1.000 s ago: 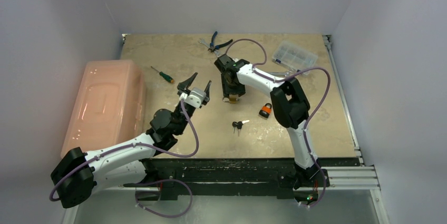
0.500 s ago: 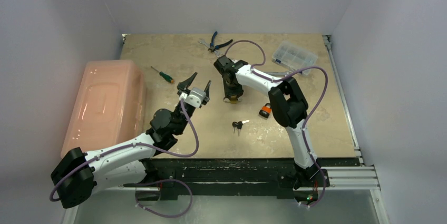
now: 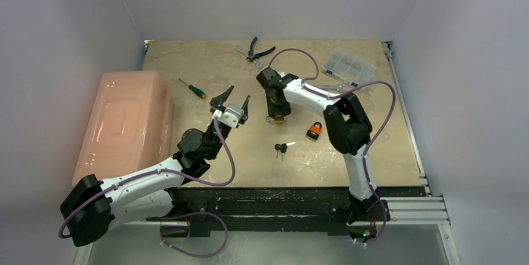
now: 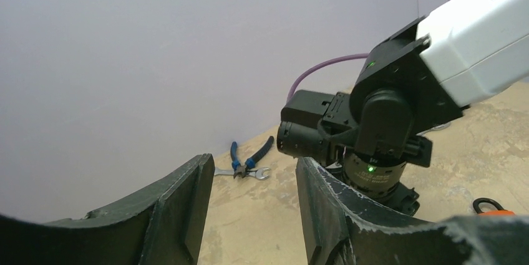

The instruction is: Unlock with the key

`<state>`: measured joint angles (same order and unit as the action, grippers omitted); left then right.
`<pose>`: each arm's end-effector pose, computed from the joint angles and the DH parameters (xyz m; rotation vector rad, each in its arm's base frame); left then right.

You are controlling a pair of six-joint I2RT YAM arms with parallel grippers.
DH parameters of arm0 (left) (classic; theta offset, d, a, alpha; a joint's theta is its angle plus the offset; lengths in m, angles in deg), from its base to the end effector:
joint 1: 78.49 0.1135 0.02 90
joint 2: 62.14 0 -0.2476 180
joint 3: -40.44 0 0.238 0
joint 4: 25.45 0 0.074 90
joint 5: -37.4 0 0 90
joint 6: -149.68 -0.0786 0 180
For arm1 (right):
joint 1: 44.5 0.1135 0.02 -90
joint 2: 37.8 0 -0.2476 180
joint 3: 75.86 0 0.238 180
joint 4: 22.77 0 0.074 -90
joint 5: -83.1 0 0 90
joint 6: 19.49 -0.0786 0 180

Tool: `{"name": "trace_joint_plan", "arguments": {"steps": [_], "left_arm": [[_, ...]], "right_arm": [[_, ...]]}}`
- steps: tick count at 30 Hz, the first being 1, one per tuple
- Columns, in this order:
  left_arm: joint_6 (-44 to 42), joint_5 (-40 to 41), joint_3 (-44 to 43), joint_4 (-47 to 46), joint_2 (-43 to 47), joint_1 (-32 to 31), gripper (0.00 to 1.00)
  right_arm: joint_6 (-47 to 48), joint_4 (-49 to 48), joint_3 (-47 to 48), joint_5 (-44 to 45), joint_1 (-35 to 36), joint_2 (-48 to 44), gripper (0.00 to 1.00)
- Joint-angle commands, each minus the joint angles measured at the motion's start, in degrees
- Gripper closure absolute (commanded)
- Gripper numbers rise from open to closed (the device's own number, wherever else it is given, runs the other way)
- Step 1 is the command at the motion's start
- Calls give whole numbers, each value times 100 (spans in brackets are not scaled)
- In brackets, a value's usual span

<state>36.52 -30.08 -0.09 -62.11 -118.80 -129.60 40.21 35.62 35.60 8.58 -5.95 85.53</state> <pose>0.1803 -0.1756 0.3056 0.4477 1.1595 -0.1853 0.3568 0.2575 0.1305 -0.1309 2.7046 -0.0372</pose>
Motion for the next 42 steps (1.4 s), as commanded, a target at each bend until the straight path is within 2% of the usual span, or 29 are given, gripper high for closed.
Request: {"name": "trace_joint_plan", "arguments": {"steps": [1, 7, 15, 21, 25, 35, 42], "left_arm": [[-49, -270, -151, -95, 89, 20, 45], [-242, -530, -139, -50, 139, 52, 46], [-511, -1378, -154, 301, 130, 109, 44], [-1231, -2600, -44, 692, 155, 110, 36], [-1820, -3288, 224, 576, 139, 111, 34], [-2760, -3967, 286, 1091, 127, 117, 44], [-2711, -4275, 313, 840, -6, 108, 46]], "right_arm": [[156, -459, -343, 27, -12, -1049, 100], [419, -818, -794, 185, -17, -1941, 100], [593, -951, -1118, 293, -16, -2969, 100], [561, -1087, -1527, -18, -15, -3617, 100], [585, -883, -1690, -44, -12, -3971, 100], [857, -609, -1910, -1141, 0, -4706, 100], [921, -428, -1854, -1467, 188, -4782, 100]]}}
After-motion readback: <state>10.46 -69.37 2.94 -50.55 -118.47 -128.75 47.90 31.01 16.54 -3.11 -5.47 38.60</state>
